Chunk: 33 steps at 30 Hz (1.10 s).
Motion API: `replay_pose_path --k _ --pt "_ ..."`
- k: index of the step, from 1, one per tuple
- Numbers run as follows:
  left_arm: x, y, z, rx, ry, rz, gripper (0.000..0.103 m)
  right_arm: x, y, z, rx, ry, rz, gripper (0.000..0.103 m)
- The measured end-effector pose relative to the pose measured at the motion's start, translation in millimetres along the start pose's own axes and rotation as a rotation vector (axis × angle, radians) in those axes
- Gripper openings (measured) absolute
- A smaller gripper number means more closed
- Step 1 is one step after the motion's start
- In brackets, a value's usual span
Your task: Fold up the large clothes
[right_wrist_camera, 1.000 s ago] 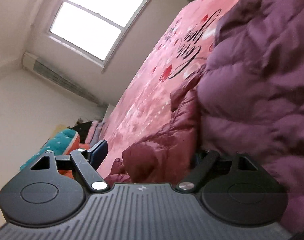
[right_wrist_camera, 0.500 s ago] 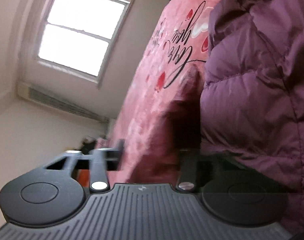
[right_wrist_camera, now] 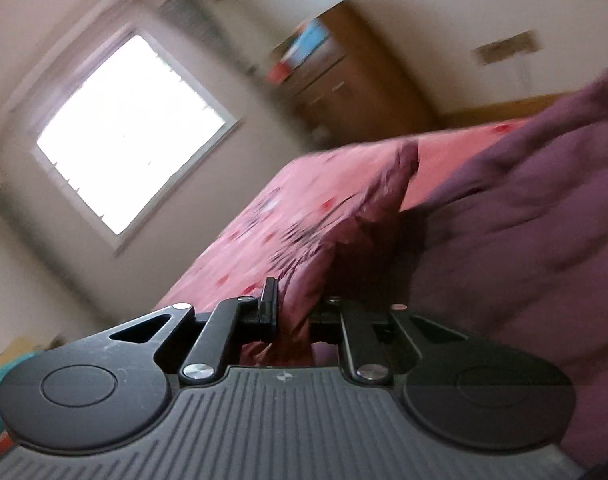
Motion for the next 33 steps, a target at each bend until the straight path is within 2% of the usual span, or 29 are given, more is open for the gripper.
replay_pose_path --k 3,6,9,11,13,14,15,16,17,20,21,23,27,30,33 --pt "1 -3 -2 0.016 0.006 -0.003 0.102 -28 -32 7 0.003 -0.064 -0.138 0.013" --pt "0 -2 -2 0.007 0.011 -0.005 0.102 -40 -64 0 0.059 -0.048 -0.228 0.013" --pt "-1 1 -1 -0.009 0.009 -0.004 0.102 -44 -83 -6 0.141 -0.03 -0.245 0.013" --pt "-2 4 0 -0.019 0.006 -0.002 0.102 -43 -81 -5 0.144 -0.028 -0.229 0.014" --pt "-3 7 2 -0.028 0.001 0.003 0.102 -38 -78 -4 0.139 -0.011 -0.217 0.024" --pt "-4 9 3 -0.033 -0.002 0.006 0.102 -39 -81 -4 0.147 -0.005 -0.225 0.045" --pt "-4 11 4 -0.038 -0.005 0.008 0.102 -40 -83 -1 0.175 -0.009 -0.217 0.07" --pt "-6 12 5 -0.04 -0.008 0.01 0.102 -34 -84 0 0.201 -0.023 -0.197 0.07" --pt "-7 14 7 -0.043 -0.014 0.013 0.102 -35 -83 2 0.213 -0.034 -0.192 0.063" --pt "-11 20 12 -0.053 -0.029 0.02 0.102 -32 -72 6 0.134 -0.032 -0.247 0.028" --pt "-13 22 13 -0.057 -0.033 0.022 0.102 -33 -69 3 0.107 -0.035 -0.252 0.021" --pt "-15 27 17 -0.064 -0.044 0.029 0.102 -31 -52 4 0.043 -0.061 -0.237 0.018" --pt "-23 39 26 -0.085 -0.074 0.042 0.102 -43 23 -3 -0.205 -0.103 -0.138 0.016" --pt "-30 49 35 -0.102 -0.105 0.052 0.102 -53 100 -35 -0.42 -0.092 0.021 0.016" --pt "-38 63 42 -0.13 -0.129 0.073 0.102 -70 176 -93 -0.641 -0.05 0.207 0.016"
Point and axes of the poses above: each gripper's, at about its wrist camera, not at the fingertips, and x roughly the way its jaws point, y to its left, z to its top, the point moved 9 cm from there along x, roughly the way its jaws point, and after that the axes turned 2 degrees about -y, right-handed, at the moved point
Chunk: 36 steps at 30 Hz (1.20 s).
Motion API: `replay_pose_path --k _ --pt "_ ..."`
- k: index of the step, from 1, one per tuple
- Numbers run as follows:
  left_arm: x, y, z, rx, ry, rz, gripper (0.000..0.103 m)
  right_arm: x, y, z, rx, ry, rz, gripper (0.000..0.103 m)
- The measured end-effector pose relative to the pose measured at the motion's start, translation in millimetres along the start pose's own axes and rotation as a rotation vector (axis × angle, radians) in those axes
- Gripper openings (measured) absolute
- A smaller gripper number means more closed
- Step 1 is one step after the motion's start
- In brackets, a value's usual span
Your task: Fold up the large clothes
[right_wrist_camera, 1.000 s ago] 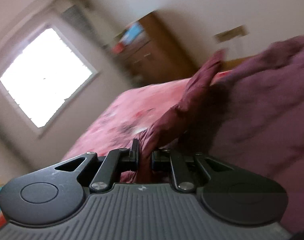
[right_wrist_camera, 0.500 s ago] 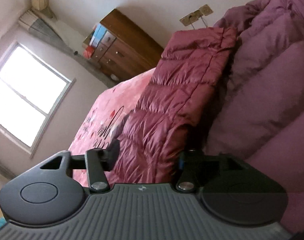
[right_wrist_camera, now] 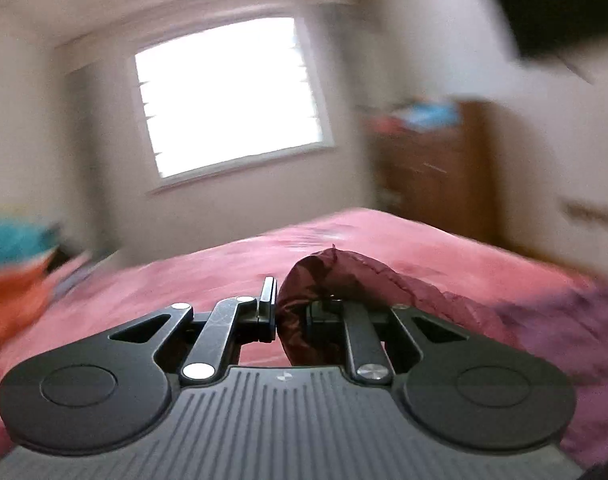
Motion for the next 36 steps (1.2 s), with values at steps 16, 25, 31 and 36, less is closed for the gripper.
replay_pose_path --k 16,25,31,36 --pt "-13 39 23 -0.122 -0.066 0.027 0.102 -75 217 -222 -0.619 0.355 0.459 0.083" --pt "0 1 12 -0.063 -0.037 -0.1 0.102 -39 131 -163 -0.428 0.291 0.353 0.1" --pt "19 -50 -11 0.086 0.05 -0.238 0.101 -7 56 -163 -0.285 0.392 0.175 0.091" --pt "56 -61 -37 0.164 0.169 -0.206 0.1 17 23 -188 -0.144 0.481 0.116 0.08"
Point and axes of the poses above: each gripper's, at about its wrist camera, not at the fingertips, and x roughly the way its jaws point, y to its left, z to its top, the point moved 9 cm from there along x, roughly the way its jaws point, and after that the axes turned 2 degrees about -y, right-handed, at the moved point
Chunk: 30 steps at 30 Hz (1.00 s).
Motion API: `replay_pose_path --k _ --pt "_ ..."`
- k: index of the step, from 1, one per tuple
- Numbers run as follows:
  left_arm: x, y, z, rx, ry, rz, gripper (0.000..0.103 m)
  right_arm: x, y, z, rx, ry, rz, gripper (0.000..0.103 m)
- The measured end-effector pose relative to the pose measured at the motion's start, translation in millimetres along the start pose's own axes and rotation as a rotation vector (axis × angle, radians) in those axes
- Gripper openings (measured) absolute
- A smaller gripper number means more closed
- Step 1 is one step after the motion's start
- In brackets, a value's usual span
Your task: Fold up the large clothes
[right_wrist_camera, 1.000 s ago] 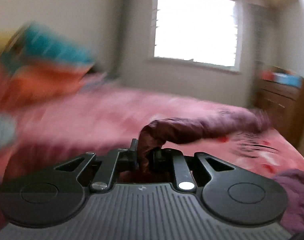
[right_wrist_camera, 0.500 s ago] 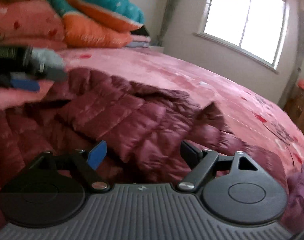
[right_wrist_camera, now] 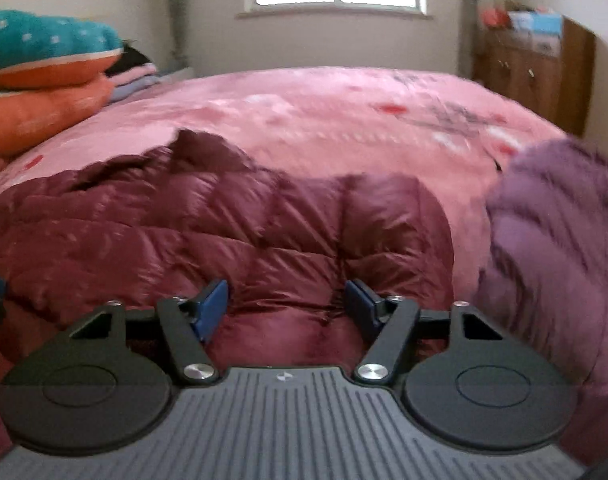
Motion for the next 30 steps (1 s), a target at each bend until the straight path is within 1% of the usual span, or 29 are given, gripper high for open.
replay_pose_path --k 1,2,6,8,12,15,17,19,20,22,24,26,28,30 --pt "6 2 0 -0.001 0.008 0.009 0.1 4 3 0 0.003 0.003 -0.004 0.08" --pt "11 4 1 -0.001 0.006 0.018 0.1 -5 11 -8 -0.004 0.004 -0.01 0.081" --pt "24 12 6 -0.002 -0.005 0.044 0.1 12 24 -3 -0.03 -0.006 -0.068 0.084" --pt "30 18 9 -0.005 -0.009 0.057 0.1 19 31 -6 -0.034 -0.005 -0.096 0.086" --pt "29 17 7 -0.001 -0.018 0.062 0.1 33 43 -6 -0.048 -0.007 -0.132 0.09" --pt "23 14 9 0.004 -0.026 0.07 0.1 28 50 -11 -0.055 -0.006 -0.133 0.094" --pt "14 11 12 0.008 -0.043 0.058 0.1 13 44 -6 -0.044 -0.005 -0.11 0.099" --pt "4 8 18 0.008 -0.067 0.048 0.1 15 37 -3 -0.015 0.0 -0.077 0.099" --pt "-1 7 22 0.01 -0.081 0.047 0.1 10 37 0 -0.001 0.002 -0.069 0.1" --pt "-12 10 30 0.014 -0.118 0.059 0.1 -5 37 11 0.031 -0.012 -0.064 0.102" --pt "-22 16 36 0.008 -0.151 0.079 0.1 -22 43 26 0.054 -0.038 -0.043 0.103" --pt "-30 27 40 -0.008 -0.171 0.108 0.1 -35 55 45 0.071 -0.067 0.006 0.103" --pt "-36 38 40 -0.024 -0.177 0.128 0.1 -39 72 64 0.11 -0.078 0.081 0.103" --pt "-41 48 40 -0.039 -0.18 0.147 0.1 -37 92 82 0.174 -0.075 0.178 0.103"
Point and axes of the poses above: each gripper's, at about its wrist camera, not at the fingertips, and x roughly the way its jaws point, y to its left, z to its top, the point moved 9 cm from there along x, roughly the way its jaws point, and after that the axes turned 2 degrees about -y, right-handed, at the moved point
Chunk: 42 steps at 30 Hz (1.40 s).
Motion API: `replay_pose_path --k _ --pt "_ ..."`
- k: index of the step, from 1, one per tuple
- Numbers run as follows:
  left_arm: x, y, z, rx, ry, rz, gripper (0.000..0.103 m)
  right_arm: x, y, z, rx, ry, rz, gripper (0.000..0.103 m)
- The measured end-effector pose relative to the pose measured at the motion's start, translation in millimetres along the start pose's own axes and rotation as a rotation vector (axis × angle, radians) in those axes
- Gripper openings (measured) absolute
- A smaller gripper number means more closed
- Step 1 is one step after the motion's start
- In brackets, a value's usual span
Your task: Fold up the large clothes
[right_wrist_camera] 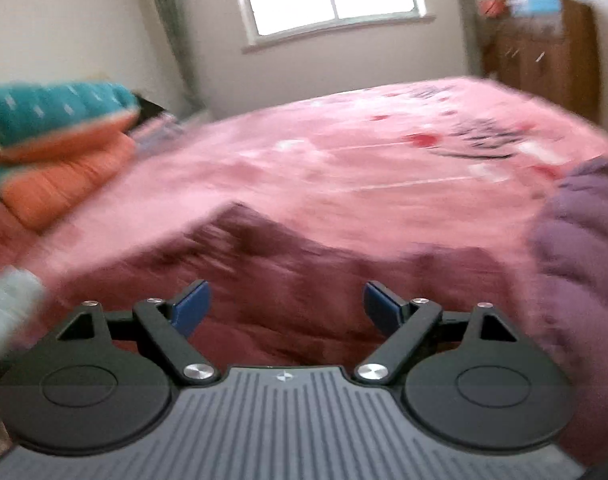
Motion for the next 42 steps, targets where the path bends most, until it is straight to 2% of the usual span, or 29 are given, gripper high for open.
replay_pose_path --k 5,10,15,18,20,26,27,28,29,30,32,36,42 --pt "-20 33 15 -0.03 -0.071 0.089 0.101 47 52 19 0.206 0.044 0.226 0.103" --pt "-38 70 26 -0.117 -0.13 0.162 0.101 110 82 16 0.378 0.122 0.314 0.099" --pt "-46 94 30 -0.185 -0.147 0.199 0.101 158 90 9 0.439 0.169 0.294 0.086" --pt "-46 97 29 -0.207 -0.152 0.205 0.101 178 91 6 0.486 0.21 0.266 0.086" --pt "-44 97 31 -0.214 -0.154 0.2 0.101 192 93 5 0.52 0.228 0.276 0.086" --pt "-40 102 27 -0.221 -0.143 0.201 0.102 204 95 16 0.557 0.205 0.236 0.086" --pt "-40 103 27 -0.225 -0.143 0.203 0.102 208 96 15 0.557 0.202 0.229 0.08" --pt "-40 104 27 -0.23 -0.143 0.206 0.102 210 96 13 0.548 0.192 0.217 0.07" --pt "-41 105 27 -0.234 -0.145 0.207 0.102 210 94 11 0.534 0.192 0.196 0.045" --pt "-41 106 28 -0.238 -0.147 0.208 0.102 213 94 8 0.525 0.203 0.172 0.033" --pt "-42 106 28 -0.243 -0.15 0.21 0.102 217 95 5 0.54 0.206 0.162 0.029" --pt "-42 104 27 -0.244 -0.149 0.214 0.102 210 105 10 0.545 0.171 0.182 0.014" --pt "-43 100 27 -0.245 -0.151 0.212 0.102 187 136 33 0.52 0.103 0.275 0.009"
Point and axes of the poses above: each gripper's, at about its wrist camera, not at the fingertips, and x roughly the way its jaws point, y to its left, z to its top, the point moved 9 cm from there along x, roughly the way its jaws point, and after that the axes turned 2 degrees about -y, right-handed, at the moved point
